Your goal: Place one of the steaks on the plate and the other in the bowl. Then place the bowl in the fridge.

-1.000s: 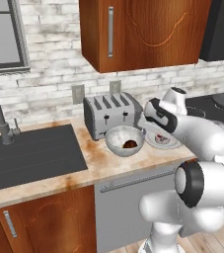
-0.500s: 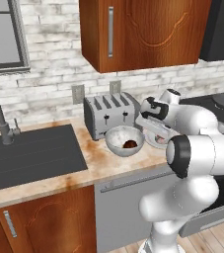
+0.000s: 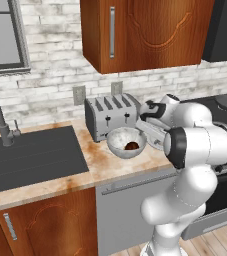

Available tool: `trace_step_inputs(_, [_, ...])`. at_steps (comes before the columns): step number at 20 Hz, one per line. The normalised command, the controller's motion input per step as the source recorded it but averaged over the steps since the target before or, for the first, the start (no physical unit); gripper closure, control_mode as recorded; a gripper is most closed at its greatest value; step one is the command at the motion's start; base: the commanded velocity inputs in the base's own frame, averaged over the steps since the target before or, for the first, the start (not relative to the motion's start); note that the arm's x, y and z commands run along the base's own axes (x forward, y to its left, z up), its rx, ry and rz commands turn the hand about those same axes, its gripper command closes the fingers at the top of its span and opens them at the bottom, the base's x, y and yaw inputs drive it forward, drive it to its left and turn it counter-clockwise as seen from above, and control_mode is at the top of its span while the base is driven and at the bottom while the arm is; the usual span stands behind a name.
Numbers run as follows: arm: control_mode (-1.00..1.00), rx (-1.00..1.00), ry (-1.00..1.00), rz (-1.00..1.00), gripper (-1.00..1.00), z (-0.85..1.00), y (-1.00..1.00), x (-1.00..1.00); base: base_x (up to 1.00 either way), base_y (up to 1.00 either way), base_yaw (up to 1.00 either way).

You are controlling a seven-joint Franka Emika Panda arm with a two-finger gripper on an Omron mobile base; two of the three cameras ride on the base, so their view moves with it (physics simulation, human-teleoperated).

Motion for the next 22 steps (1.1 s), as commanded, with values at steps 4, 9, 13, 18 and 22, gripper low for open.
trace_step_inputs(4, [-1.0,0.0,0.0,0.03,-1.0,-0.04,0.21,0.14,0.0,0.0,0.0])
trace_step_inputs(9, [-1.0,0.0,0.0,0.04,-1.0,-0.27,0.1,0.04,0.0,0.0,0.0])
trace_step_inputs(13, [-1.0,0.0,0.0,0.07,-1.0,-0.32,0.0,0.0,0.0,0.0,0.0])
trace_step_inputs(18, [-1.0,0.0,0.0,0.08,-1.0,-0.1,0.02,0.0,0.0,0.0,0.0])
trace_step_inputs(22, [-1.0,0.0,0.0,0.06,1.0,-0.03,0.18,0.0,0.0,0.0,0.0])
